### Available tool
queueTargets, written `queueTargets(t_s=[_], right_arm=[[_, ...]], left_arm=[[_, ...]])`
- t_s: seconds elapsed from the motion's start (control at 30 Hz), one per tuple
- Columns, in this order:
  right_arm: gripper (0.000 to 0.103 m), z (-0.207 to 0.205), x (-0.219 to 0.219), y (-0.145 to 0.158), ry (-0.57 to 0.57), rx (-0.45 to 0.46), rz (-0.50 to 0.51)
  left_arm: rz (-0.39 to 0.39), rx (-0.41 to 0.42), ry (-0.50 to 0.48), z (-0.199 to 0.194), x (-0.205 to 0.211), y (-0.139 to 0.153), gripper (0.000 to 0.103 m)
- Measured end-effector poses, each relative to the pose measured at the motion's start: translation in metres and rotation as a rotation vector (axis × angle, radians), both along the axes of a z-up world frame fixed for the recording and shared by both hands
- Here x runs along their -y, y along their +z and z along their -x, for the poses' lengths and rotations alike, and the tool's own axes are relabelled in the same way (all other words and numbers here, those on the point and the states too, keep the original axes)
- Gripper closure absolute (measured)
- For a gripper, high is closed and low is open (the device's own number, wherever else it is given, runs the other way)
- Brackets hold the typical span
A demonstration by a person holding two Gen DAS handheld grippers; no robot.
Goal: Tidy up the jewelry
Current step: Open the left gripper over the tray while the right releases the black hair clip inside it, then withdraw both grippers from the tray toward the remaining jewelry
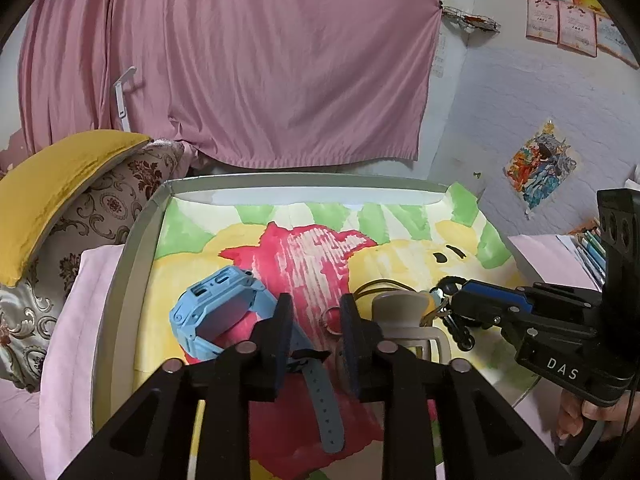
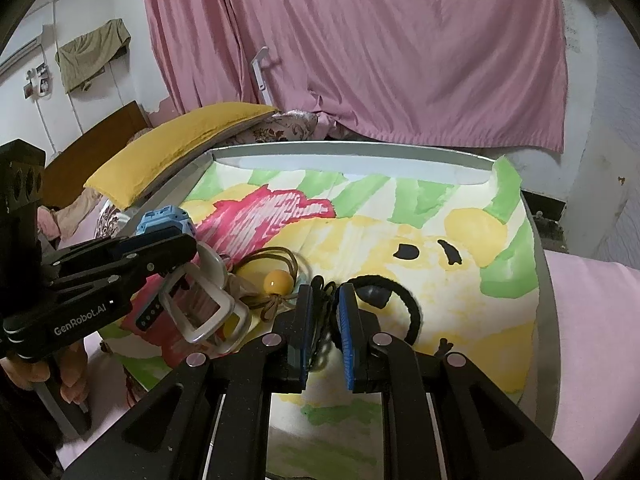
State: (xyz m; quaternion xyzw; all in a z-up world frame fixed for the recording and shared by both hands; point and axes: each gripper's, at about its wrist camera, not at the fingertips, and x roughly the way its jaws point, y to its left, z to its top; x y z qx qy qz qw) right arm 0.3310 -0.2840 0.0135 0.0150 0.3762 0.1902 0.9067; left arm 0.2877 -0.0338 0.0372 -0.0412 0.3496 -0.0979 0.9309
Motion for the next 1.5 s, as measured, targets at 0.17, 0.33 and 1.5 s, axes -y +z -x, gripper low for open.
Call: queueTargets(t_s=[0.17,0.33,1.5], right_arm=[[0.075,0.006,0.005,0.008,-0.025,0.055,-0.003],[0.061,0.017,0.013,0.02,-0.062,0.139,-0.015],[0.002,0.164,0.021,0.068,-0.075,0.506,-0.048]], left_arm=[[0.022,0.05,0.009,0.007,-0.003,0.006,0.056],[0.044,0.107,0.034,0.015,-0.01,0.013,0.043],[0.052,0.325,0.082,0.149,-0.059,0.036,0.001]])
